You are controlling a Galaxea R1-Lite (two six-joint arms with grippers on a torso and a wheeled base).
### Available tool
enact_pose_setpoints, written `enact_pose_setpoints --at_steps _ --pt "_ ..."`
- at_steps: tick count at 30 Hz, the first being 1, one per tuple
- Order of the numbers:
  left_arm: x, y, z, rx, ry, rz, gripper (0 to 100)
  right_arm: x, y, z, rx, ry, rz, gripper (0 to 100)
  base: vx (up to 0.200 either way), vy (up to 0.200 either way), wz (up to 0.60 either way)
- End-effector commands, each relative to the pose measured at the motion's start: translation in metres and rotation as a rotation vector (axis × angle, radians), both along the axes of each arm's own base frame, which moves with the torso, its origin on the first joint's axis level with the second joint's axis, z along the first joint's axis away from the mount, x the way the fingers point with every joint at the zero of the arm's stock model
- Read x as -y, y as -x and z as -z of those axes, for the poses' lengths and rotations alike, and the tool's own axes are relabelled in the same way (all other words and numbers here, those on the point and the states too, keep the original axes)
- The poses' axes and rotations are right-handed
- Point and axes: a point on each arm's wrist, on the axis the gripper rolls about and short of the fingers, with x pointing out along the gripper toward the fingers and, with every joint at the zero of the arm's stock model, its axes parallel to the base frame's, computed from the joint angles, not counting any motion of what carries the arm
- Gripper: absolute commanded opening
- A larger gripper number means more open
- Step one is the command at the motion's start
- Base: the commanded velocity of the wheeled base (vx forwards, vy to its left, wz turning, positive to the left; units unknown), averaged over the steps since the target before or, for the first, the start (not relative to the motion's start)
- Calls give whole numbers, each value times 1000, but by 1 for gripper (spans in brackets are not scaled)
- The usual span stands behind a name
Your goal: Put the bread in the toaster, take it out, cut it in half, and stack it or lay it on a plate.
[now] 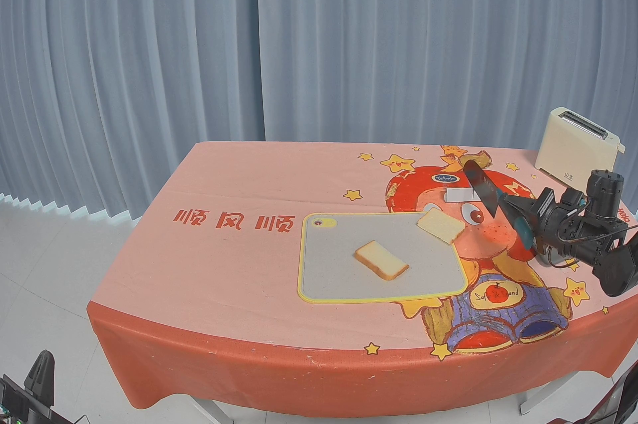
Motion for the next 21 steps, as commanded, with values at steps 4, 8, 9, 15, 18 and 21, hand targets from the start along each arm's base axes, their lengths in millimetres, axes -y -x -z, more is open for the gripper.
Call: enact_pose_setpoints --at_steps 4,8,9,15,18,21 --pt "0 -1 5 -19 0 -1 0 -1 0 2 -7 0 -4 0 0 0 0" --pt "0 -1 5 -19 0 -1 0 -2 -1 4 -16 0 -7 0 0 0 0" --pt "0 -1 5 -19 0 -1 0 -2 -1 6 -22 1 -7 0 0 0 0" --pt "0 -1 5 -19 0 -1 0 -1 -2 8 -30 0 -4 0 0 0 0" --pt "0 -1 5 -19 0 -1 0 -1 -2 9 -35 -1 -2 0 0 0 0" --pt "0 -1 5 -19 0 -1 0 0 -4 15 -54 3 2 0 0 0 0"
